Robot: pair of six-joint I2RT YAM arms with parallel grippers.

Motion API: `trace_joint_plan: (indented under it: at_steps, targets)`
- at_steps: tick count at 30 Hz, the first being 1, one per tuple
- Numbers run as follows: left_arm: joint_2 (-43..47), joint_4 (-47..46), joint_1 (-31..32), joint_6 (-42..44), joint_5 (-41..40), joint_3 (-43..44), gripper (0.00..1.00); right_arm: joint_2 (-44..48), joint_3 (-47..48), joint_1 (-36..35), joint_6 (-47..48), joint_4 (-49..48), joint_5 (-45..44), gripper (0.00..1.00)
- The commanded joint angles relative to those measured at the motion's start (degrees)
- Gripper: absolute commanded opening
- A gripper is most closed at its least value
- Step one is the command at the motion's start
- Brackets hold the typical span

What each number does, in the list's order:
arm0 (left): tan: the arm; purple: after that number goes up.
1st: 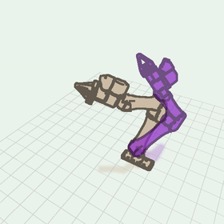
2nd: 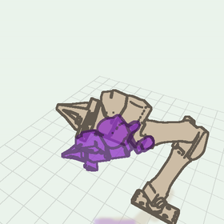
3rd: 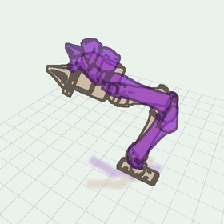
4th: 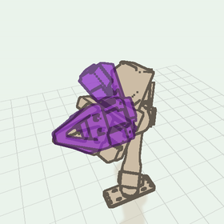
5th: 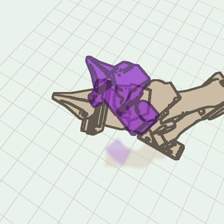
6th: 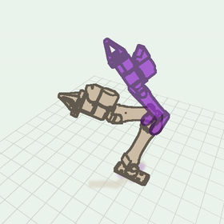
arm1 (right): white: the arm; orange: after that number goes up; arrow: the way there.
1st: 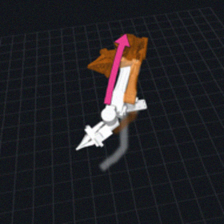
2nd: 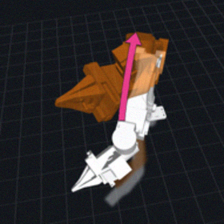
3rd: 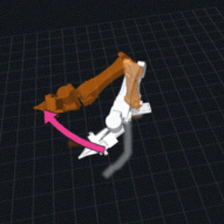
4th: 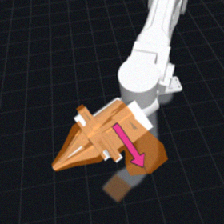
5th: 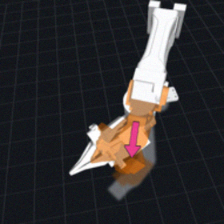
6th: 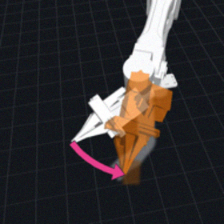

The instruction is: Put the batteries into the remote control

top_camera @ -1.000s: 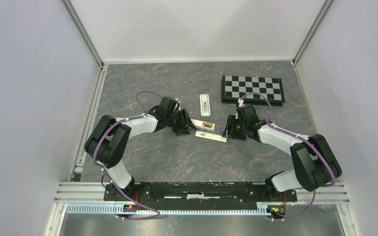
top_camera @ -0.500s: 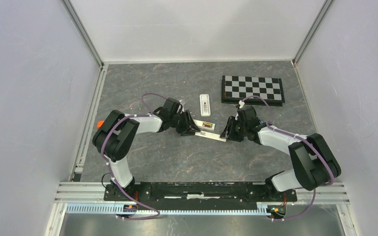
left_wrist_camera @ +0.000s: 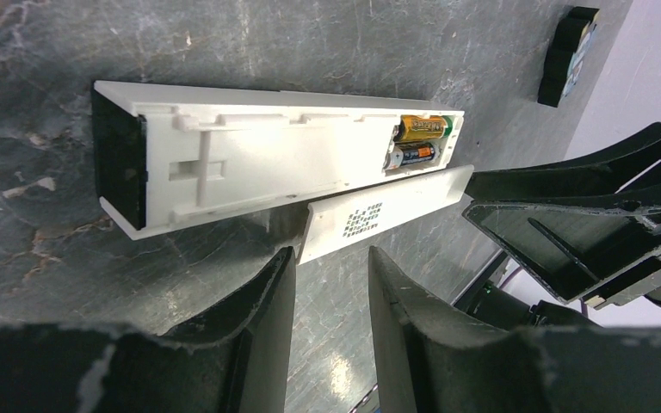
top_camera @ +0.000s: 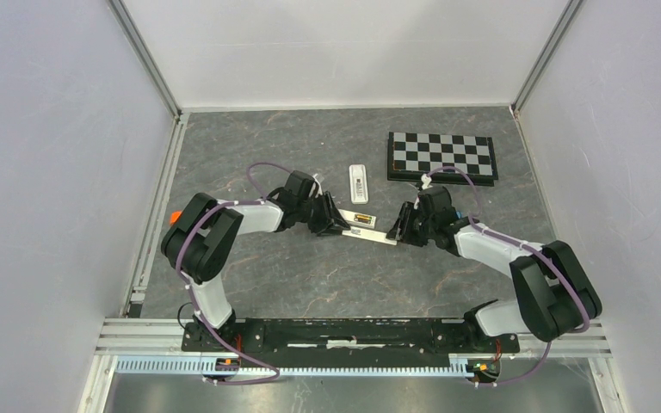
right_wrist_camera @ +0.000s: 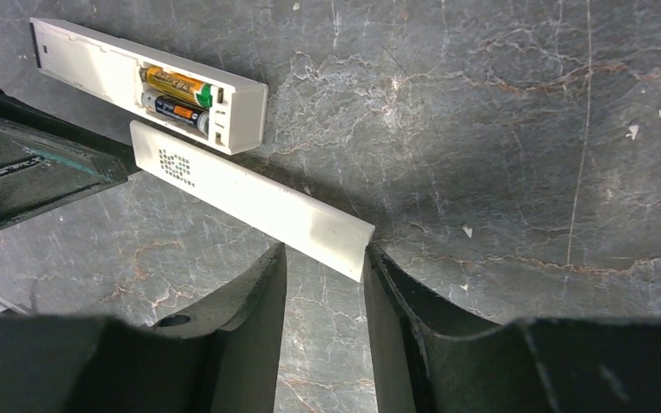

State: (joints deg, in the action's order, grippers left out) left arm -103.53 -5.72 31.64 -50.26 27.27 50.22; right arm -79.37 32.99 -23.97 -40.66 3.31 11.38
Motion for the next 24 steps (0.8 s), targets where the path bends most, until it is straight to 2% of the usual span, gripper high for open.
trace_joint_plan:
  at_steps: [1,14,24]
  targets:
    - [3.20,-3.43,1.28,-1.07,4.58,0.24,0.42,2.64,1.46,-0.57,-0.53,-3.44,1.72,0.42]
    - [6.91,-0.51,1.23,0.29,3.60,1.60,0.42,3.19,5.31,-0.64,0.32,-3.42,1.39,0.42]
    - [3.80,0.32,1.20,0.25,0.51,4.64,0.42,-1.77,8.67,-0.63,0.68,-5.83,-0.10,0.42]
